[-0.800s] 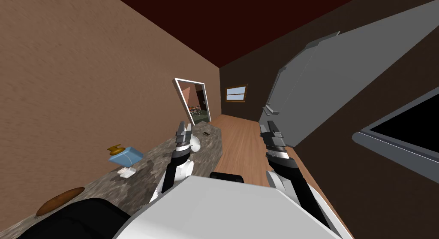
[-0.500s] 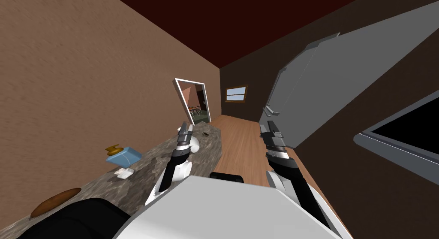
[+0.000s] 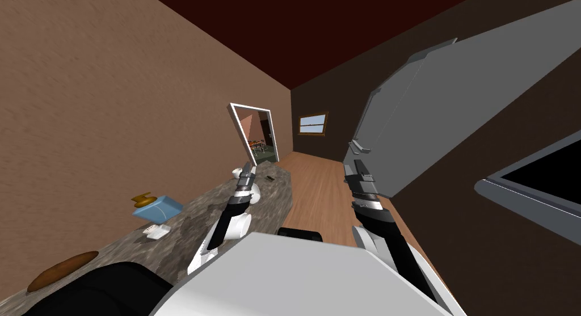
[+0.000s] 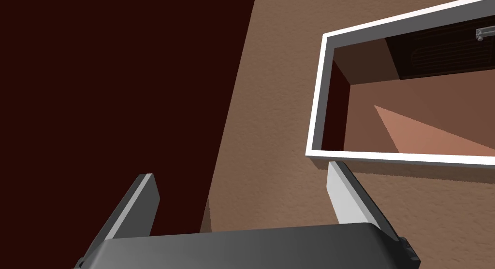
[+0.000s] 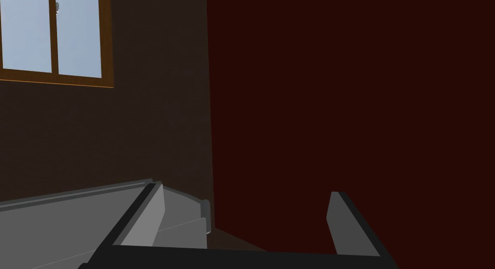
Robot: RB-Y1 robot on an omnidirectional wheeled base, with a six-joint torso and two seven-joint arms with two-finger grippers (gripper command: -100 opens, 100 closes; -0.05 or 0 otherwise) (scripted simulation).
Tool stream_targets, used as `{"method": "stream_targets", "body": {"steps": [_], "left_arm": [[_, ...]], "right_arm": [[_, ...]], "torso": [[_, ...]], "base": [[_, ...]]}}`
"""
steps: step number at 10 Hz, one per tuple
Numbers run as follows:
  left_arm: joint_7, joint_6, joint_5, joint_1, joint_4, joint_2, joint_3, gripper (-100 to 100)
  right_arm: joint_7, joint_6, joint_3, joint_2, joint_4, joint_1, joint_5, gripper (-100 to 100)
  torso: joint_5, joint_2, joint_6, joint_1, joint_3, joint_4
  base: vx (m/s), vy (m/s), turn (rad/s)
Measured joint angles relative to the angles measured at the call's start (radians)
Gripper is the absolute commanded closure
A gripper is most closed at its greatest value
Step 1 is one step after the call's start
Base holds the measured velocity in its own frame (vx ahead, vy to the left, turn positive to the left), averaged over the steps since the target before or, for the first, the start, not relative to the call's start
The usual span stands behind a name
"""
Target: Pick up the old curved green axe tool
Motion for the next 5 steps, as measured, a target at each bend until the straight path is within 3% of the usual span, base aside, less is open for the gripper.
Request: {"method": "stream_targets", "body": {"steps": [5], "left_arm": [[-0.015,0.122,0.018,0.008,0.005,0.027,0.029,-100]], "right_arm": [[0.000,0.000,0.000,0.000,0.000,0.000,0.000,0]], "torso": [[0.000,-0.001,0.000,0.000,-0.001,0.000]], "base": [[0.042,-0.059,0.018]]}}
